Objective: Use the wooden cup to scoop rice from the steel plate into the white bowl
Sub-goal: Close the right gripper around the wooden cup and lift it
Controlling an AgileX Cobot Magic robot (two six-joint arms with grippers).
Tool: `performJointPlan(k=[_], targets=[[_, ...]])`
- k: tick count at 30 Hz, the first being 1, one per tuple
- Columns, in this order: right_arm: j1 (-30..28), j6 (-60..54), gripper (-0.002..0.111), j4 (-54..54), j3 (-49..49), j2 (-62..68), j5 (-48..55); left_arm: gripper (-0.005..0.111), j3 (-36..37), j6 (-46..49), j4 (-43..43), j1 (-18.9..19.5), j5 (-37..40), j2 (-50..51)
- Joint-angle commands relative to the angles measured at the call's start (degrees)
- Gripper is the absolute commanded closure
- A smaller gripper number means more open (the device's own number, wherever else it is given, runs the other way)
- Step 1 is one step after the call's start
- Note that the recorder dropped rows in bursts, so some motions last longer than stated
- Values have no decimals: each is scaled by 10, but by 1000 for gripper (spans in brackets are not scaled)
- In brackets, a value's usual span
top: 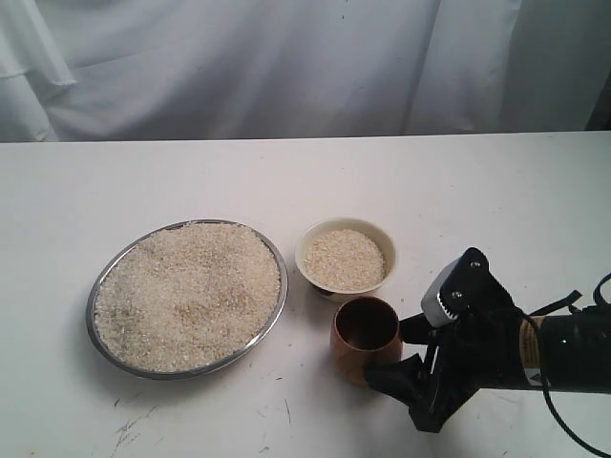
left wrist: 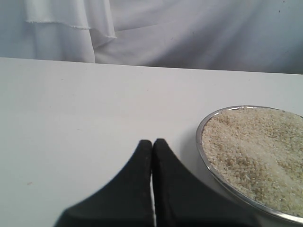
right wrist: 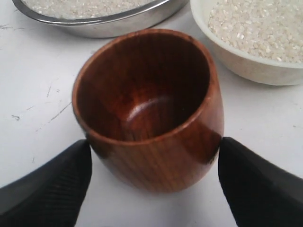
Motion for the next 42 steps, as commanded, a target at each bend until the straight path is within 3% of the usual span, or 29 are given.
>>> performJointPlan(k=[1, 9, 12, 14, 21, 35, 42], targets=[[4, 9, 39, 5, -3, -1, -4, 107, 3, 0, -1, 1, -4, -2], [4, 63, 39, 17, -4, -1, 10, 107, 3, 0, -1, 1, -4, -2], [4, 81, 33, 10, -4, -1, 20, 107, 3, 0, -1, 1, -4, -2], [4, 72, 28, -5, -4, -1, 13, 107, 3, 0, -1, 1, -4, -2], [4, 13, 28, 0, -6, -1, -15, 107, 3, 0, -1, 1, -4, -2], [4, 4, 25, -5, -35, 2, -25, 107, 3, 0, -1, 1, -4, -2], [4, 4, 25, -5, -49, 65, -71, 107, 3, 0, -1, 1, -4, -2]])
